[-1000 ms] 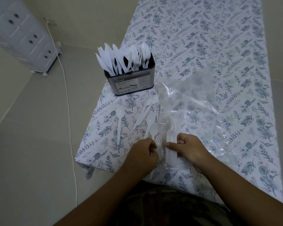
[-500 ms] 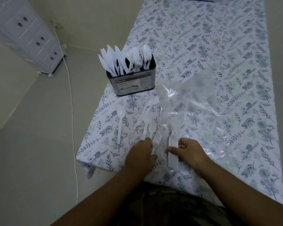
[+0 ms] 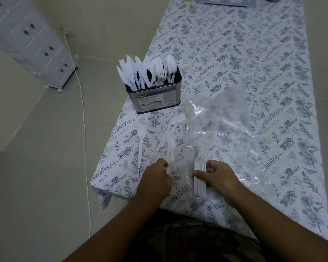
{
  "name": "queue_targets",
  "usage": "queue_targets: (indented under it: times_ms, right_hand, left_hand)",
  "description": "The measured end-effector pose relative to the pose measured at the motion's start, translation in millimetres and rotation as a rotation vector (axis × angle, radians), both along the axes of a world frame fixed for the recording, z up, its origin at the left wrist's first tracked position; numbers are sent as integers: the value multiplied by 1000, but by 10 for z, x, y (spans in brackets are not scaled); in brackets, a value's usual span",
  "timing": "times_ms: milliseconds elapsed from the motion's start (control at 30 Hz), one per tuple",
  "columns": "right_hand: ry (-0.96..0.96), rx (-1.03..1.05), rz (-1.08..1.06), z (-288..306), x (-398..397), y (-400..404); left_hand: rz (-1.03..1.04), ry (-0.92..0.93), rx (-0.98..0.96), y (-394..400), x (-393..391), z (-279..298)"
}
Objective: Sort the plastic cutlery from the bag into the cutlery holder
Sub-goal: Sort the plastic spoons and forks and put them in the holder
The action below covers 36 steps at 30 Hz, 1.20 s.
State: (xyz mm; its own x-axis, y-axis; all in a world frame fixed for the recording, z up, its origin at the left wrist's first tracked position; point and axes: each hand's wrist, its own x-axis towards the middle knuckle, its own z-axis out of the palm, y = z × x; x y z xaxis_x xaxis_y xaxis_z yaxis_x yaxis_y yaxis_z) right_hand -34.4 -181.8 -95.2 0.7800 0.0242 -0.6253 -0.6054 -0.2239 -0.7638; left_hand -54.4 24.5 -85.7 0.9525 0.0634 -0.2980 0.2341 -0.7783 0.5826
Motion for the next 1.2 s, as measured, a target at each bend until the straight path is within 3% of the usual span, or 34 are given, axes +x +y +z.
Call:
queue_targets:
  times_ms: [133, 467, 767, 933, 1200]
  right_hand:
    - [-29, 7, 52, 48, 35, 74]
    - [-113, -53, 177, 127, 53, 226]
    - [-212, -150, 277, 112, 30, 226]
    - [-37, 124, 165, 218, 29, 211]
    - [63, 345, 89, 194, -8, 103]
  left_hand:
    - [67, -59, -62, 32, -1, 52]
    - [207, -57, -460, -204, 104, 103]
    - [236, -3, -511, -224, 108, 40]
    - [232, 2, -501, -211, 115, 37]
    - [192, 6, -473, -235, 100, 70]
